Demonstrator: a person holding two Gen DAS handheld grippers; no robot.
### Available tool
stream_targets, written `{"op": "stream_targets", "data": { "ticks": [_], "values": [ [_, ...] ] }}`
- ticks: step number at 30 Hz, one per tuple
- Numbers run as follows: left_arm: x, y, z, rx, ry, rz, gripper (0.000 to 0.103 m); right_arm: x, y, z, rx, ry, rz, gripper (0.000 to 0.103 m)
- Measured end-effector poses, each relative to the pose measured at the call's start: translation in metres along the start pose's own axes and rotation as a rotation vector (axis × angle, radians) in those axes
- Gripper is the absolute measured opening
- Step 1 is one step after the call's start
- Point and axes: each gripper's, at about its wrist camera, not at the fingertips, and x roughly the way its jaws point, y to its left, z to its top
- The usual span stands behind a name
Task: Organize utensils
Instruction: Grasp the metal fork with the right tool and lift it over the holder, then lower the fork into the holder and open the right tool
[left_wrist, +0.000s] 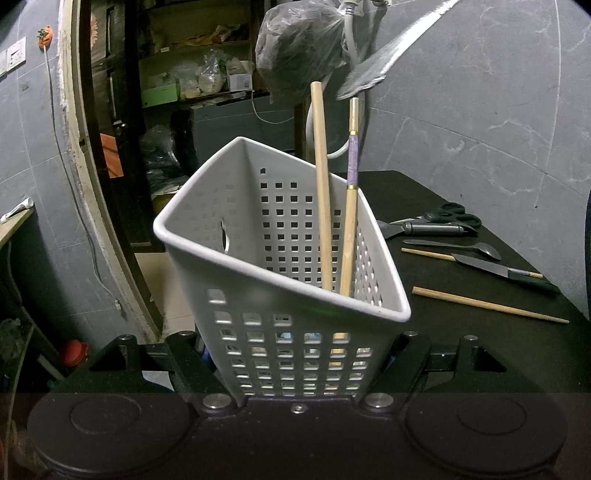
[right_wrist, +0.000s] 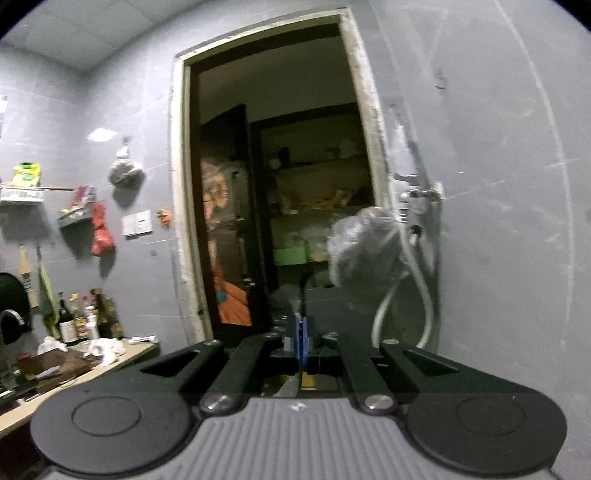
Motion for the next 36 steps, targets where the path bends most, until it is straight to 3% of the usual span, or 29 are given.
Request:
{"op": "stream_targets", "data": {
  "ticks": [6,16,23,25,27,31,36],
  "values": [
    [0.0,0.0,0.0,0.001,0.0,0.0,0.077,0.013,0.028,-0.004,-0.091,0.034,0.084,0.002],
    [-0.001,0.001,-0.002,0.001,-0.001,0.0,0.077,0.025,0.078,-0.047,-0.273,0.125,0.15,0.002],
    [0.0,0.002,-0.002,0.004,0.005,-0.004,0.077,0.035,0.098,-0.076,-0.315,0.229,0.22,0.004],
    [0.001,0.002,-0.002,0.0,0.009,0.003,0.077,0.034,0.098,-0.078,-0.304,0.245,0.228,0.018],
    [0.002,0.002,-0.002,-0.001,0.01,0.005,0.077,0.031,0.095,-0.076,-0.284,0.237,0.215,0.04],
    [0.002,0.001,-0.001,-0.004,0.01,0.006,0.076,0.021,0.075,-0.07,-0.218,0.214,0.156,0.058],
    [0.002,0.0,-0.001,0.001,0.01,0.007,0.076,0.004,0.038,-0.072,-0.132,0.205,0.021,0.087]
  ]
}}
